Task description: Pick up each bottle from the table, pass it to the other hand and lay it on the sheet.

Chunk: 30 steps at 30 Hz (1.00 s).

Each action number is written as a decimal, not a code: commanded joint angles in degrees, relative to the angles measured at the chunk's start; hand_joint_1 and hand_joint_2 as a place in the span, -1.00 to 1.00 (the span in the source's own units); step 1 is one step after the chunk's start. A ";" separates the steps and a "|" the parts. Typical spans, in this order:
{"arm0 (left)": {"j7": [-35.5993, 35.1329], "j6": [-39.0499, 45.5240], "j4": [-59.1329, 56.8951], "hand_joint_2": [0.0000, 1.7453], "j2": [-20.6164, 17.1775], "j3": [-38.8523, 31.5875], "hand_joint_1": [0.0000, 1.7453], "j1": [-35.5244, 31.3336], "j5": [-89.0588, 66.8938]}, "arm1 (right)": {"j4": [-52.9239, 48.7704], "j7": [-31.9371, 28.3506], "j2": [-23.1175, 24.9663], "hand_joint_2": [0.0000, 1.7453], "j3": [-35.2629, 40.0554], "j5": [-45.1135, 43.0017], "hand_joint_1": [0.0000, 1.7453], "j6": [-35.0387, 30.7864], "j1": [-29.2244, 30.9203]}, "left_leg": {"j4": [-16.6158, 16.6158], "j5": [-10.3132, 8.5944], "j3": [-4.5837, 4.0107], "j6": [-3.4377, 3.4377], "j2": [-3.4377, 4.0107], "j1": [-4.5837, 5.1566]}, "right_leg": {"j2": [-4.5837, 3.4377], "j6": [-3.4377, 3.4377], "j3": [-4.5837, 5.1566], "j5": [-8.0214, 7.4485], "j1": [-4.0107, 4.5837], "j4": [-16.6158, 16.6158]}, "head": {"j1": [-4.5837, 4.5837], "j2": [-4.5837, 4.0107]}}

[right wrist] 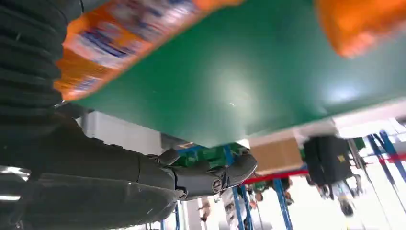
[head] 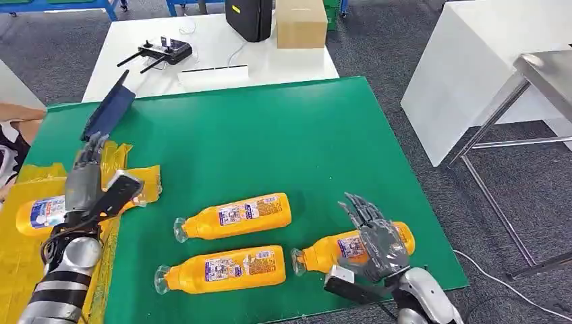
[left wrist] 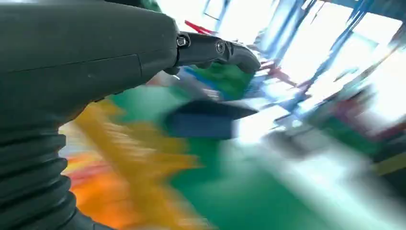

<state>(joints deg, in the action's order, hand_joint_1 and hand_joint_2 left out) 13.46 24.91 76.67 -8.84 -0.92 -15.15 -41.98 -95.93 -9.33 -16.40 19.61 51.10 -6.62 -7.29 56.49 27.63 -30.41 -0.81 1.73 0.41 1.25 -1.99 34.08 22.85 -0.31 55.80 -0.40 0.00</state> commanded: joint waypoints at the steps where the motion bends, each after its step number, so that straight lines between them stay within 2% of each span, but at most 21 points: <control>1: 22.11 15.09 47.70 -1.00 9.74 0.20 -1.00 7.77 20.37 | -5.98 4.38 -16.59 1.00 -0.38 -2.10 -1.00 -2.97 -11.04 | 0.31 0.29 -0.15 -0.06 -0.44 -0.09 | 0.22 -0.08 -0.05 0.27 0.06 0.12 | 0.02 0.00; 3: 26.54 15.09 54.40 -1.00 11.62 -0.77 -1.00 8.74 21.33 | -5.42 5.28 -17.66 1.00 -0.28 -2.19 -1.00 -2.77 -10.75 | 0.26 0.34 -0.13 -0.09 -0.19 -0.05 | -0.01 -0.06 -0.02 0.21 0.00 0.10 | 0.02 0.00; 8: 26.54 15.09 59.93 -1.00 11.04 0.22 -1.00 9.96 22.00 | -3.54 7.29 -21.55 1.00 -0.17 -2.41 -1.00 -0.81 -10.19 | 0.10 0.40 -0.06 -0.24 0.02 0.03 | -0.13 -0.20 -0.01 0.18 -0.08 -0.05 | 0.02 0.00; 13: 26.54 15.09 59.69 -1.00 11.02 1.52 -1.00 10.99 21.28 | -0.95 8.92 -21.24 1.00 -0.06 -0.51 -1.00 -0.10 -8.39 | 0.03 0.42 0.13 -0.22 -0.02 -0.01 | -0.20 -0.17 -0.26 0.17 -0.05 -0.14 | 0.07 0.00; 16: 26.54 15.09 57.75 -1.00 10.83 2.70 -1.00 12.59 21.32 | 2.77 8.72 -16.45 1.00 0.82 3.65 -1.00 -2.75 -4.69 | -0.08 0.34 0.24 -0.22 0.05 -0.04 | -0.22 -0.17 -0.36 0.10 -0.02 -0.25 | 0.07 0.00; 17: 26.54 15.09 56.22 -1.00 10.34 3.81 -1.00 14.08 21.43 | 3.87 7.95 -13.30 1.00 0.68 5.84 -1.00 -4.45 -3.06 | -0.12 0.37 0.36 -0.19 0.08 -0.08 | -0.31 -0.16 -0.48 0.10 0.01 -0.31 | 0.02 0.00; 20: 26.54 15.09 55.10 -1.00 9.08 3.65 -1.00 14.25 23.10 | 4.41 8.76 -11.52 1.00 1.56 7.16 -1.00 -4.71 -2.12 | -0.19 0.32 0.40 -0.19 0.10 -0.08 | -0.28 -0.14 -0.51 0.08 0.01 -0.34 | 0.05 0.00; 22: 22.92 13.41 50.92 -1.00 4.30 5.90 -1.00 16.31 26.50 | 3.74 7.87 -8.45 1.00 0.68 9.24 -1.00 -7.62 -1.91 | -0.18 0.30 0.41 -0.17 0.02 -0.10 | -0.20 -0.14 -0.52 0.10 0.03 -0.33 | 0.05 0.00; 23: 19.19 10.58 48.71 -1.00 2.94 6.13 -1.00 16.79 27.28 | 3.69 7.43 -6.33 1.00 0.22 10.57 -1.00 -8.74 -1.35 | -0.21 0.27 0.46 -0.20 0.02 -0.02 | -0.14 -0.15 -0.49 0.12 -0.03 -0.29 | 0.05 0.00; 24: 19.11 9.31 47.24 -1.00 2.80 6.02 -1.00 16.80 27.76 | 3.74 7.51 -5.19 1.00 0.07 11.30 -1.00 -8.77 -1.00 | -0.29 0.26 0.57 -0.16 0.02 -0.04 | -0.19 -0.12 -0.57 0.10 -0.02 -0.36 | 0.05 0.00; 25: 12.26 3.67 43.86 -1.00 1.73 5.85 -1.00 16.42 27.19 | 4.24 7.79 -3.34 1.00 -0.18 13.08 -1.00 -9.19 -0.13 | -0.19 0.26 0.43 -0.20 0.03 -0.04 | -0.12 -0.15 -0.47 0.11 -0.02 -0.28 | 0.02 0.00; 30: 13.85 3.01 42.06 -1.00 2.37 5.11 -1.00 15.87 27.81 | 4.61 7.94 -2.91 1.00 -0.34 13.47 -1.00 -9.12 0.19 | -0.17 0.24 0.48 -0.13 -0.06 -0.09 | -0.14 -0.13 -0.53 0.11 0.03 -0.27 | 0.05 0.00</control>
<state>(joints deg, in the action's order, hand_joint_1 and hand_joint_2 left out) 27.65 28.87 127.33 -3.39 2.80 0.91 -14.69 -96.10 -1.46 -26.01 20.04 63.93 -15.28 -10.36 56.46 27.88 -30.22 -1.06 1.79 0.44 1.22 -2.20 33.85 22.99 -0.37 55.72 -0.35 0.00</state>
